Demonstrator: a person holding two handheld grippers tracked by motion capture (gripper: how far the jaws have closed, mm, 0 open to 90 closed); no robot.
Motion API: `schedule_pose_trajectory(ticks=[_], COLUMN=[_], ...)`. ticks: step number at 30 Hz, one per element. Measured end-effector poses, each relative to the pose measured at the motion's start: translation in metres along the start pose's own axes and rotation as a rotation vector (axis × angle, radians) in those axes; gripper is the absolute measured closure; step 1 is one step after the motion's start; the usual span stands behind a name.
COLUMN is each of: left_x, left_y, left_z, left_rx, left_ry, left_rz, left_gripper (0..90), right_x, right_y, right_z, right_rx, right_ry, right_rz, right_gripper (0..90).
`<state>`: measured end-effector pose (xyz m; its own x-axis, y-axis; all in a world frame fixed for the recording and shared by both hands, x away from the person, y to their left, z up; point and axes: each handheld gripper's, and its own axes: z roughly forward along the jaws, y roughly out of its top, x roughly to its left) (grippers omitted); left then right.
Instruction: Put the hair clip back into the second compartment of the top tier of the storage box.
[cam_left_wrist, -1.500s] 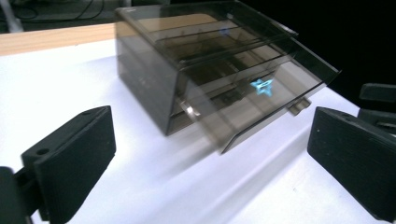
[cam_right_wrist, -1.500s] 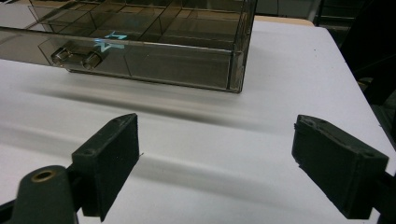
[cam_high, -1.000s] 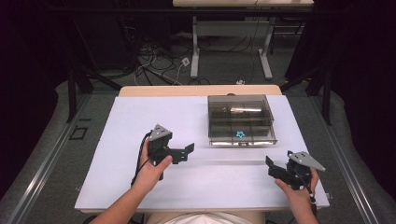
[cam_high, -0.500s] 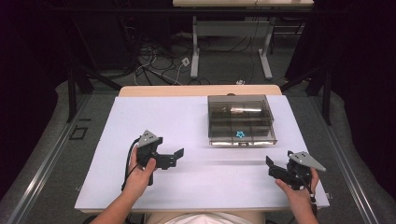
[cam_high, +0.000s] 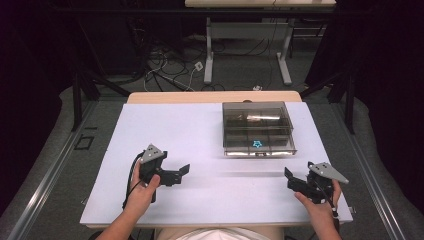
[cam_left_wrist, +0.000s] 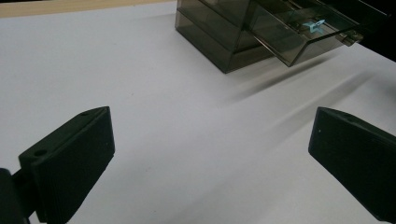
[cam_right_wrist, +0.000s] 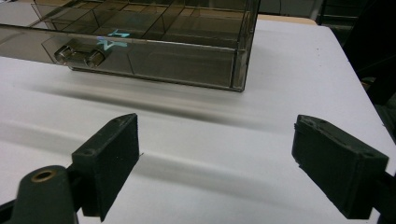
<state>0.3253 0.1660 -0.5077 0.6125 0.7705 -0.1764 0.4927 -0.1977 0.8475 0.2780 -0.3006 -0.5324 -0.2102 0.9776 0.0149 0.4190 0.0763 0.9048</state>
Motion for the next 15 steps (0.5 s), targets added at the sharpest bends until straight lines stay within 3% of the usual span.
schedule_pose_trajectory(ticks=[10, 15], left_x=[0.0033, 0.0051], left_y=[-0.0023, -0.0031], left_z=[0.0039, 0.0054], left_rx=[0.026, 0.032], left_ry=[0.019, 0.021], left_rz=[0.017, 0.006], left_gripper=[0.2, 0.3], right_x=[-0.0008, -0.001], right_y=[-0.0002, -0.0006], right_z=[0.0003, 0.0016], right_rx=[0.01, 0.014], right_ry=[0.011, 0.009], right_rz=[0.004, 0.001], right_gripper=[14.6, 14.6])
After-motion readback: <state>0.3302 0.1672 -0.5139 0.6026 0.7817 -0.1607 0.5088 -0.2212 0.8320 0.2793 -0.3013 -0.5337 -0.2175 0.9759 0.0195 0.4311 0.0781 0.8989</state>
